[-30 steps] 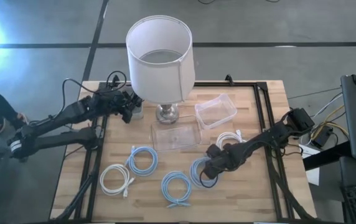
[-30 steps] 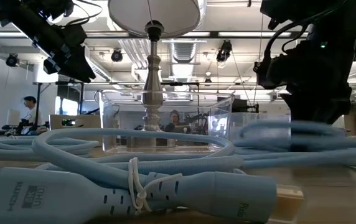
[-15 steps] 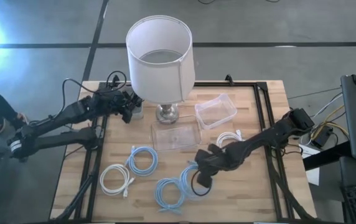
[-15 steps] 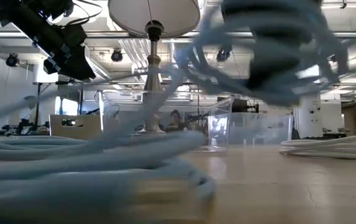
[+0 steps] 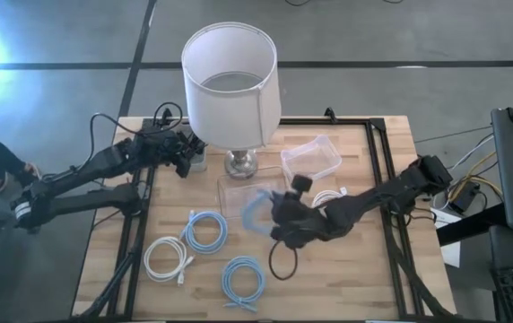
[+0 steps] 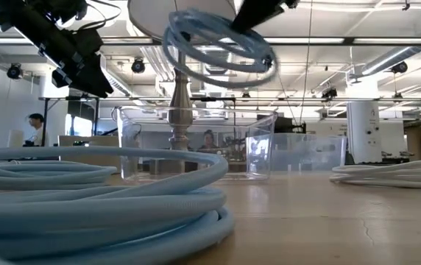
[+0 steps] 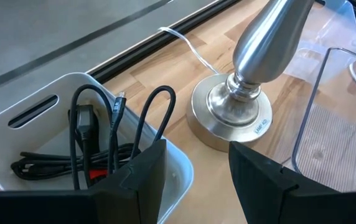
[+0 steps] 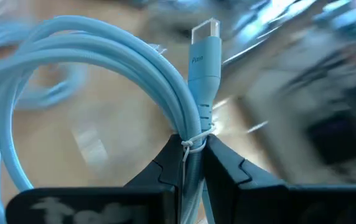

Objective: Pick & Place USB Port
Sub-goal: Put the bottom right blue hdmi cable into the left transparent bin, then put the top blue hdmi cable into the left transparent bin

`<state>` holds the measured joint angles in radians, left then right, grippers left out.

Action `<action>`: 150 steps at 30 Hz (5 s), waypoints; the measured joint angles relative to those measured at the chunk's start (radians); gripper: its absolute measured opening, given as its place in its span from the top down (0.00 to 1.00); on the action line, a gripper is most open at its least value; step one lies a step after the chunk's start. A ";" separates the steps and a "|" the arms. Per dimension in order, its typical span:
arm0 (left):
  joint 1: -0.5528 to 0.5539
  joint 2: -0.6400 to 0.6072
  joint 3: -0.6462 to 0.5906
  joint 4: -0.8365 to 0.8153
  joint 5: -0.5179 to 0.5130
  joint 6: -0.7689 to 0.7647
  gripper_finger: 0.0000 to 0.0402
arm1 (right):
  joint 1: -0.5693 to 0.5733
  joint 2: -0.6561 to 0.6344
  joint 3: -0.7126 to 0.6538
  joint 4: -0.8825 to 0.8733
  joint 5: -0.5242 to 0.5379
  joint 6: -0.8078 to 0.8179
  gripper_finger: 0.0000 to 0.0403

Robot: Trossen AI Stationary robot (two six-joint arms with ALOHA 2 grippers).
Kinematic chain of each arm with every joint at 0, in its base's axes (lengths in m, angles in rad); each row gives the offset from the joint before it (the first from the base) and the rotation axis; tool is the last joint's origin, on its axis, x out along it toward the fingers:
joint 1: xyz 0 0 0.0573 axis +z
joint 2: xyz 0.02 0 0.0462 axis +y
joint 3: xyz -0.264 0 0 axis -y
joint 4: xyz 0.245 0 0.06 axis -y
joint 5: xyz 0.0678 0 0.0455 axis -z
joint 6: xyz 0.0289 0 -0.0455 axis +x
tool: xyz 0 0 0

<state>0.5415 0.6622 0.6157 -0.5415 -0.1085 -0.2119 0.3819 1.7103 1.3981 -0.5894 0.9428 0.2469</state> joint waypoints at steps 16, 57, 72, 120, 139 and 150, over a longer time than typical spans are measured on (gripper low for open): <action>0.000 0.002 -0.027 0.006 0.000 0.000 0.56 | -0.216 0.008 -0.081 0.180 0.008 0.045 0.91; 0.000 0.002 -0.064 0.044 0.000 -0.001 0.56 | -0.278 0.008 -0.344 0.519 -0.192 0.142 0.64; -0.101 0.002 -0.065 -0.040 0.205 0.026 0.56 | -0.248 0.007 -0.218 0.517 -0.338 0.064 0.62; -0.632 0.515 -0.276 0.332 0.078 -0.259 0.56 | -0.249 0.007 -0.248 0.511 -0.341 0.067 0.64; -0.635 0.466 -0.242 0.293 0.098 -0.266 0.95 | -0.249 0.007 -0.248 0.510 -0.341 0.063 0.65; -0.680 0.399 -0.037 -0.004 -0.027 -0.253 0.95 | -0.249 0.007 -0.250 0.488 -0.341 0.063 0.67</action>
<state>-0.1384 1.0611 0.5788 -0.5454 -0.1359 -0.4646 0.1326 1.7176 1.1484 -0.1009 0.6014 0.3103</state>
